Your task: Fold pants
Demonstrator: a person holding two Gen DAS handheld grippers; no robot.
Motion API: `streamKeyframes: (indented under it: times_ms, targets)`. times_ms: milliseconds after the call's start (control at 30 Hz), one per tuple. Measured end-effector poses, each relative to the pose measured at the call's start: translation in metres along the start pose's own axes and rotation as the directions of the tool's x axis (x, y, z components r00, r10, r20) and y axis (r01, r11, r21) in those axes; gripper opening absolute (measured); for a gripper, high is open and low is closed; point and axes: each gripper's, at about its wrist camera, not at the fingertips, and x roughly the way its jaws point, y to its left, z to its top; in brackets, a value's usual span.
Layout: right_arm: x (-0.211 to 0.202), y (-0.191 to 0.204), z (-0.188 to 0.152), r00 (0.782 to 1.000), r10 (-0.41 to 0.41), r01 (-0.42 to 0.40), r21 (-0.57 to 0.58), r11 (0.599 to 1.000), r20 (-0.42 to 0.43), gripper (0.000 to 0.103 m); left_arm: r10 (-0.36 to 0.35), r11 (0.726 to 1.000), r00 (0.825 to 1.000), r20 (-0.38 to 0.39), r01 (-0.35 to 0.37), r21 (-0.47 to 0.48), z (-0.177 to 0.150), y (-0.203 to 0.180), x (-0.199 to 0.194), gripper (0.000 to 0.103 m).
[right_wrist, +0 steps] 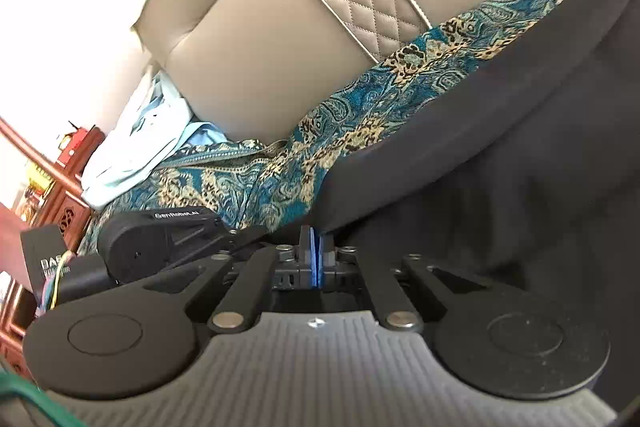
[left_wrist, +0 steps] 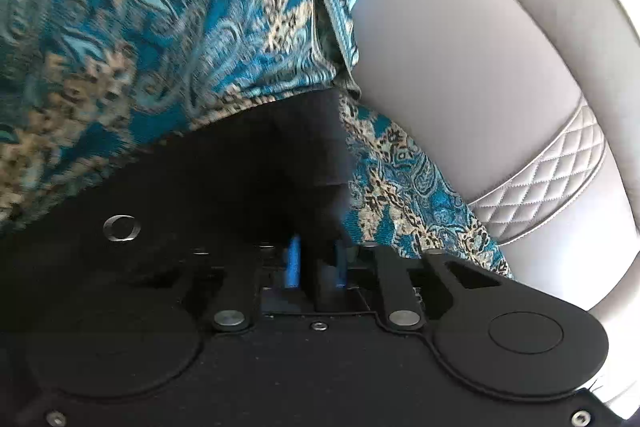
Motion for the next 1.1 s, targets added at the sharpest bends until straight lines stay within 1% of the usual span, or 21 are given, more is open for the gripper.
streamKeyframes:
  times_ms: [67, 133, 167, 200, 233, 267, 300, 367, 433, 467, 500, 567, 600, 733, 767, 800, 833, 867, 967, 1033, 1100]
  targets:
    - [-0.011, 0.000, -0.007, 1.000, 0.004, -0.004, -0.024, 1.000, 0.025, 0.002, -0.008, 0.999, 0.999, 0.032, 0.007, 0.031, -0.004, 0.002, -0.015, 0.012]
    - [-0.022, 0.001, -0.010, 0.999, 0.010, -0.007, -0.054, 0.999, 0.052, 0.002, -0.005, 0.999, 0.998, 0.061, 0.002, 0.044, -0.007, 0.005, -0.027, 0.025]
    - [-0.025, 0.002, -0.011, 0.998, 0.010, -0.007, -0.064, 0.998, 0.057, 0.002, 0.003, 0.999, 0.997, 0.073, -0.006, 0.049, -0.009, 0.006, -0.031, 0.043]
    - [-0.026, 0.002, -0.009, 0.998, 0.011, -0.007, -0.070, 0.997, 0.055, 0.002, 0.009, 0.998, 0.997, 0.081, -0.013, 0.055, -0.010, 0.005, -0.034, 0.050]
    - [-0.026, 0.001, -0.008, 0.999, 0.009, -0.006, -0.064, 0.998, 0.050, 0.002, 0.016, 0.998, 0.996, 0.087, -0.021, 0.058, -0.008, 0.006, -0.032, 0.045]
    - [-0.027, -0.001, -0.008, 0.999, 0.010, -0.007, -0.055, 0.998, 0.045, 0.002, 0.019, 0.998, 0.997, 0.077, -0.024, 0.055, -0.006, 0.007, -0.029, 0.028]
    - [-0.027, -0.004, -0.006, 0.999, 0.010, -0.008, -0.038, 0.999, 0.039, 0.002, 0.012, 0.999, 0.999, 0.049, -0.014, 0.040, -0.004, 0.008, -0.024, 0.021]
    - [-0.025, -0.009, -0.006, 1.000, 0.005, -0.005, -0.012, 1.000, 0.030, 0.004, -0.010, 1.000, 1.000, 0.018, 0.010, -0.009, -0.002, 0.012, -0.018, 0.025]
    - [-0.022, -0.015, -0.005, 1.000, -0.009, 0.008, 0.008, 1.000, 0.019, 0.005, -0.011, 0.999, 1.000, 0.021, 0.012, -0.040, 0.003, 0.011, -0.012, 0.052]
    - [-0.021, -0.017, -0.005, 1.000, -0.019, 0.019, 0.013, 1.000, 0.016, 0.006, -0.003, 0.999, 0.999, 0.032, 0.005, -0.051, 0.007, 0.008, -0.008, 0.074]
    - [-0.020, -0.020, -0.005, 1.000, -0.027, 0.026, 0.018, 0.999, 0.013, 0.006, 0.011, 0.998, 0.999, 0.046, -0.008, -0.060, 0.010, 0.006, -0.005, 0.085]
    - [-0.017, -0.026, -0.005, 0.999, -0.042, 0.042, 0.032, 0.999, 0.012, 0.007, 0.068, 0.995, 0.996, 0.051, -0.064, -0.079, 0.017, 0.002, 0.007, 0.082]
    - [-0.017, -0.028, -0.005, 0.999, -0.046, 0.045, 0.038, 0.998, 0.011, 0.007, 0.092, 0.991, 0.995, 0.041, -0.088, -0.101, 0.021, 0.002, 0.015, 0.076]
    - [-0.016, -0.031, -0.004, 0.999, -0.050, 0.050, 0.035, 0.998, 0.010, 0.010, 0.128, 0.973, 0.991, 0.025, -0.121, -0.199, 0.033, 0.007, 0.032, 0.072]
    - [-0.015, -0.032, -0.002, 0.999, -0.047, 0.047, 0.035, 0.998, 0.012, 0.012, 0.139, 0.970, 0.990, 0.029, -0.130, -0.203, 0.035, 0.007, 0.032, 0.058]
    - [-0.015, -0.033, 0.001, 0.999, -0.044, 0.043, 0.038, 0.998, 0.015, 0.013, 0.161, 0.968, 0.987, 0.029, -0.152, -0.198, 0.037, 0.006, 0.033, 0.034]
    - [-0.013, -0.034, 0.007, 0.999, -0.041, 0.040, 0.048, 0.998, 0.020, 0.014, 0.200, 0.965, 0.979, 0.029, -0.192, -0.181, 0.039, 0.004, 0.035, 0.023]
    - [-0.009, -0.035, 0.013, 0.999, -0.036, 0.035, 0.064, 0.997, 0.018, 0.025, 0.238, 0.961, 0.971, 0.023, -0.232, -0.151, 0.040, 0.005, 0.038, 0.007]
    - [0.011, -0.039, 0.040, 1.000, -0.001, 0.005, 0.152, 0.988, -0.027, 0.069, 0.252, 0.965, 0.967, 0.046, -0.248, -0.084, 0.036, 0.012, 0.039, 0.003]
    - [0.032, -0.035, 0.060, 0.997, -0.034, 0.044, 0.158, 0.986, -0.066, 0.076, 0.241, 0.970, 0.969, 0.058, -0.237, -0.061, 0.032, 0.018, 0.037, 0.004]
    - [0.057, -0.028, 0.081, 0.985, -0.117, 0.135, 0.144, 0.980, -0.125, 0.082, 0.237, 0.971, 0.969, 0.066, -0.235, -0.034, 0.030, 0.017, 0.036, 0.004]
